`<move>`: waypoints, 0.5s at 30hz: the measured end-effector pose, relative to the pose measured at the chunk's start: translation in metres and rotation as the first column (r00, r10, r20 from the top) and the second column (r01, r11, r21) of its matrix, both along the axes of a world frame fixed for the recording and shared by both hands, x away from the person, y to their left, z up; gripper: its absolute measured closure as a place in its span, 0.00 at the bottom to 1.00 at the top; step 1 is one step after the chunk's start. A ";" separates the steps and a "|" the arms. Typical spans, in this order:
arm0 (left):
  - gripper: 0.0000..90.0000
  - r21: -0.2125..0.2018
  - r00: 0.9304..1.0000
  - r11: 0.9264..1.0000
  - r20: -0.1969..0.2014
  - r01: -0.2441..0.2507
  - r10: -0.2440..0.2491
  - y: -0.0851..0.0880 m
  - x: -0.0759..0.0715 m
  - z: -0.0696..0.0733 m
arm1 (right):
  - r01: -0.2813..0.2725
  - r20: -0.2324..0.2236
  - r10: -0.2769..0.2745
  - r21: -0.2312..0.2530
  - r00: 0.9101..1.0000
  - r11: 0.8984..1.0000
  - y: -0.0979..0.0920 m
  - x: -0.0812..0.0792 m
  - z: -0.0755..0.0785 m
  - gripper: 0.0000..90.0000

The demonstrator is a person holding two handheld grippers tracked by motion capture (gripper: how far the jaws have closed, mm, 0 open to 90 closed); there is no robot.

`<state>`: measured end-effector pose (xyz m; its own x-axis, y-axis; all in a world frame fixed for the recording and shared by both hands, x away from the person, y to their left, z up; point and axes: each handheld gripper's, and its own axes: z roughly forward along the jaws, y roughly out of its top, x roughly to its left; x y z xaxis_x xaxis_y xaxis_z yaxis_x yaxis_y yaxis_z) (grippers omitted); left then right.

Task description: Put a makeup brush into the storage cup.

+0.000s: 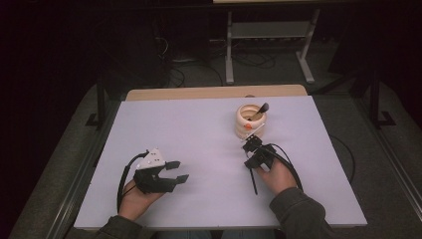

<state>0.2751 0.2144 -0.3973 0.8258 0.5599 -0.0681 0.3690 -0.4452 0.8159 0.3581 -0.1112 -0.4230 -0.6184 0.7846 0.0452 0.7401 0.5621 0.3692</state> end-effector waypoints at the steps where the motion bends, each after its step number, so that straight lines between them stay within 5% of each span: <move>1: 0.48 0.002 1.000 1.000 0.001 0.000 0.000 0.000 0.000 0.000 | -0.002 0.001 0.002 -0.013 1.000 1.000 0.002 0.001 0.000 0.89; 8: 0.48 0.001 1.000 1.000 0.006 0.002 -0.002 -0.001 -0.001 0.001 | -0.031 -0.031 0.029 -0.071 0.999 0.997 0.010 0.006 0.002 0.94; 15: 0.48 -0.005 1.000 1.000 0.007 -0.001 0.001 0.001 -0.001 0.002 | -0.067 -0.039 0.066 -0.014 0.997 0.998 0.002 0.009 0.005 0.95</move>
<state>0.2745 0.2150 -0.3957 0.8256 0.5605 -0.0655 0.3640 -0.4402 0.8208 0.3672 -0.1091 -0.4178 -0.6674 0.7424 0.0584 0.7142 0.6158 0.3327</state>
